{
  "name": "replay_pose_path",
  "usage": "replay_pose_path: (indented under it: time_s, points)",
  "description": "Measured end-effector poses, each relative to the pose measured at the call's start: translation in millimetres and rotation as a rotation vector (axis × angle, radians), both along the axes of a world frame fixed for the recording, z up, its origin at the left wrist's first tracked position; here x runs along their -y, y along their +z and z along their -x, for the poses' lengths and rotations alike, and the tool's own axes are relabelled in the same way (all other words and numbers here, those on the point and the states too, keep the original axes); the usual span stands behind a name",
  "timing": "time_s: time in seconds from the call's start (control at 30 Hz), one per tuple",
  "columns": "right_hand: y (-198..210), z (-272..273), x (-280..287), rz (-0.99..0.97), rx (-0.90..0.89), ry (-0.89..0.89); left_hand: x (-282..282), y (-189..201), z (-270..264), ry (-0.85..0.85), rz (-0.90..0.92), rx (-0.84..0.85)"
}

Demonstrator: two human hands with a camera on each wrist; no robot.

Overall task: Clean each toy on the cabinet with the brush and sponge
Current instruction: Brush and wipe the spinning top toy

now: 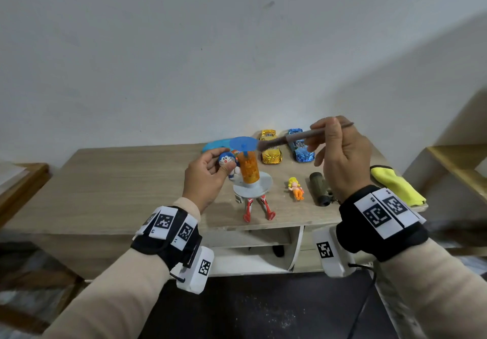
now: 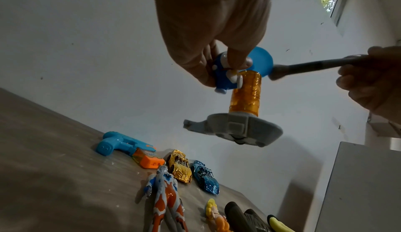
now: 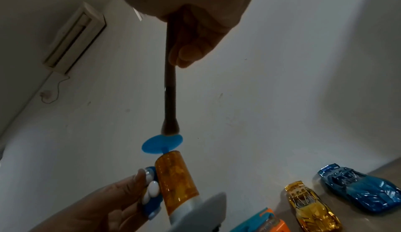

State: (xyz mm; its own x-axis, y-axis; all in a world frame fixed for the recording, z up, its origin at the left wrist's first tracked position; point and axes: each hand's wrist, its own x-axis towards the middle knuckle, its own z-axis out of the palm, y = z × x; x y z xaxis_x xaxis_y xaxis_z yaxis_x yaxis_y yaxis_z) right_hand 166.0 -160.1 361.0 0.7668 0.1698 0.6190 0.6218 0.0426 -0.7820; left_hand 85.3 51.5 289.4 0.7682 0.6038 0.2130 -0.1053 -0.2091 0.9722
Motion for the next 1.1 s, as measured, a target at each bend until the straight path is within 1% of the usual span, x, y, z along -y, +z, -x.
replay_pose_path:
  time_s: [0.07,0.13,0.17,0.2,0.27,0.33,0.47,0.53,0.63,0.7,0.77,0.87,0.97,1.03,1.1]
  points:
    - [-2.3,2.3,0.7,0.117,-0.012,0.072,0.1,-1.4,-1.1,0.019,0.011,-0.009]
    - [-7.7,4.2,2.1,0.258,-0.018,0.092,-0.4,-1.9,-1.9,0.036,0.018,-0.017]
    - [-9.7,5.4,2.8,0.268,-0.017,0.073,-0.9,-2.2,-2.3,0.040,0.022,-0.023]
    - [-10.6,6.3,3.4,0.237,-0.006,0.037,-1.6,-2.6,-2.7,0.041,0.028,-0.026]
    - [-9.9,7.3,4.6,0.127,0.008,-0.022,-2.3,-4.3,-3.4,0.035,0.038,-0.036]
    - [-7.5,8.0,5.2,0.074,-0.001,-0.020,-1.9,-5.7,-5.0,0.024,0.048,-0.041]
    - [-14.8,12.9,10.0,0.203,0.001,-0.032,-1.4,-6.1,-12.0,0.008,0.112,-0.036]
    - [-23.0,14.6,14.3,0.299,-0.072,-0.048,0.2,-3.9,-16.1,-0.004,0.144,-0.026]
    - [-40.9,12.7,21.1,0.522,-0.176,-0.129,6.2,-0.9,-25.6,-0.042,0.168,-0.016]
    - [-52.7,9.6,27.7,0.588,-0.235,-0.168,13.2,-0.1,-34.3,-0.085,0.156,-0.014]
    - [-59.9,4.3,38.3,0.583,-0.247,-0.239,21.6,-1.6,-44.3,-0.116,0.134,-0.006]
    - [-65.7,-9.5,61.9,0.501,-0.289,-0.368,37.2,-9.5,-61.3,-0.139,0.113,-0.011]
    - [-84.8,-40.0,91.5,0.419,-0.360,-0.529,55.7,-21.5,-81.4,-0.142,0.087,-0.026]
    - [-104.1,-65.9,110.8,0.416,-0.418,-0.612,69.1,-29.6,-96.6,-0.125,0.075,-0.039]
    - [-124.4,-92.4,127.9,0.477,-0.496,-0.643,83.9,-37.9,-113.5,-0.096,0.083,-0.054]
